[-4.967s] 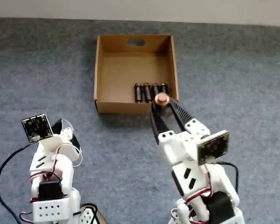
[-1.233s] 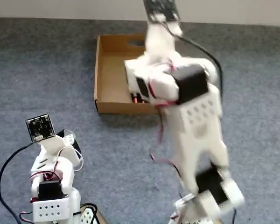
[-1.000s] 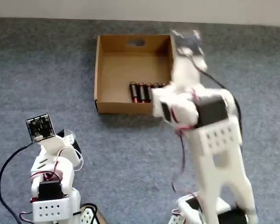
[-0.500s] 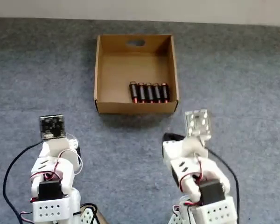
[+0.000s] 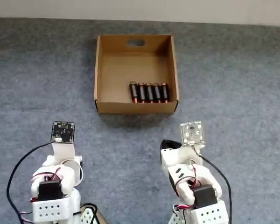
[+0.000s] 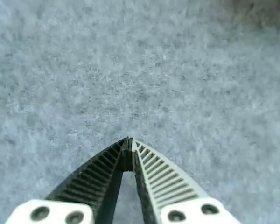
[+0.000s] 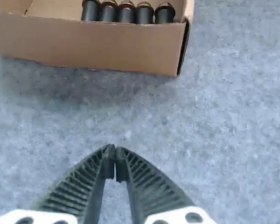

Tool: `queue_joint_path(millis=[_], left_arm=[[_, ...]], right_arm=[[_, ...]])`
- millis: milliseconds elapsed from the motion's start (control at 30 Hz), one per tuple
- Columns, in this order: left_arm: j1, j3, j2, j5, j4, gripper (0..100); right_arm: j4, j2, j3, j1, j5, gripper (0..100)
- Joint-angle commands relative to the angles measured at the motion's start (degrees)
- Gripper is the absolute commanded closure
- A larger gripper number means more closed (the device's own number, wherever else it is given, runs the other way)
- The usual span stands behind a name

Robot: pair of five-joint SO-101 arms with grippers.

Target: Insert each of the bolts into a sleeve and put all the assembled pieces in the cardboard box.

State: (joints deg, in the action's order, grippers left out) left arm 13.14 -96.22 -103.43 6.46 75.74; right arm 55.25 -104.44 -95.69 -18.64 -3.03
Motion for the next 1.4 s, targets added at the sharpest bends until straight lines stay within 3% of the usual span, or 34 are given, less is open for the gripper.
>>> queue_joint_path(millis=[0,567,700,800,900,1067,1367], left_arm=[[1.5,-0.9,-0.1,0.2,0.5,99],[0.7,-0.9,-0.1,0.2,0.5,99],[-6.5,-0.9,-0.1,0.2,0.6,99],[-12.2,-0.9,-0.1,0.2,0.7,99],[-12.0,-0.9,-0.7,0.2,0.8,99],[-10.2,-0.9,-0.7,0.2,0.9,99],[-10.3,-0.9,-0.7,0.2,0.7,99]], right_arm=[[-0.7,-0.6,-8.1,0.6,0.5,99.2],[-0.7,-0.7,-8.1,0.7,0.5,99.2],[-0.7,-0.8,-8.1,1.5,0.5,99.2],[-0.7,-0.9,-8.1,6.7,0.5,99.2],[-0.7,-0.9,-8.1,10.0,0.5,99.2],[-0.7,-0.8,-8.1,6.5,0.5,99.2],[-0.7,-0.6,-8.1,6.4,0.5,99.2]])
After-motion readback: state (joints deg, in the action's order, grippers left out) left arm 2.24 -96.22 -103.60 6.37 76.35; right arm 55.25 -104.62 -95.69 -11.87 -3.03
